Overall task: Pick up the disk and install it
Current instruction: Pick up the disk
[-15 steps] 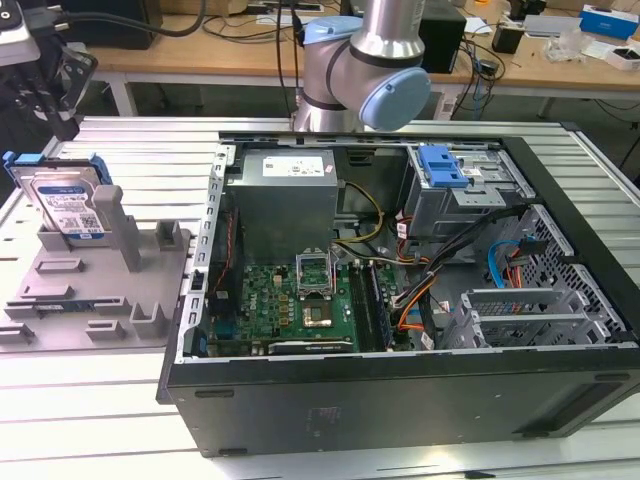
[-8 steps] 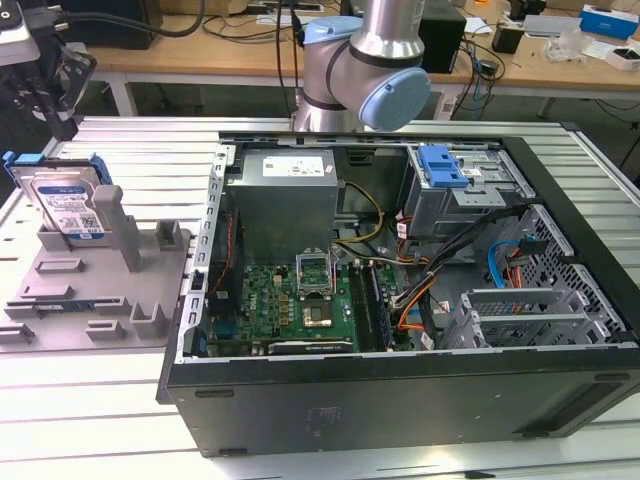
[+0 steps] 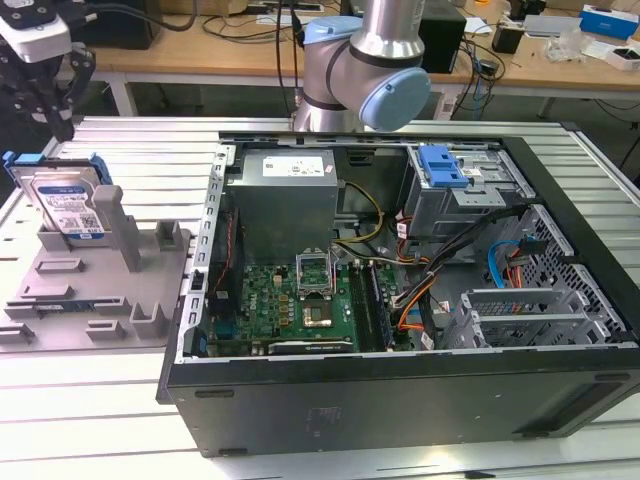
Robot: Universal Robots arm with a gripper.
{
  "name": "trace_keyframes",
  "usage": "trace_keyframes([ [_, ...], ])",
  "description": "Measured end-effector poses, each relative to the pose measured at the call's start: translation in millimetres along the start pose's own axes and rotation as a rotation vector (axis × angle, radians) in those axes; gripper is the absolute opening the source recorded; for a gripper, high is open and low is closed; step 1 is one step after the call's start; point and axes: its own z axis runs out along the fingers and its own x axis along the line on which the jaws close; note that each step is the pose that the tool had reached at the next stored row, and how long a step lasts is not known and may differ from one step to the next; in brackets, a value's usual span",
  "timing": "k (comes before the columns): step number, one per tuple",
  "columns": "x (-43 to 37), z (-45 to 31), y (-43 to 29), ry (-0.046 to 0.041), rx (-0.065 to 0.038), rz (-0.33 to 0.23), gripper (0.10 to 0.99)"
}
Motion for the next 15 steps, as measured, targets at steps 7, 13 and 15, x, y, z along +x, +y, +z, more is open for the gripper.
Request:
trace_keyframes([
  [7,0.0,0.0,0.0,0.0074,-0.004,-0.186,0.106],
  [13,0.0,0.0,0.0,0.0128,-0.006,-0.322,0.294],
  [15,0.0,0.0,0.0,0.0147,-0.007,-0.37,0.416],
])
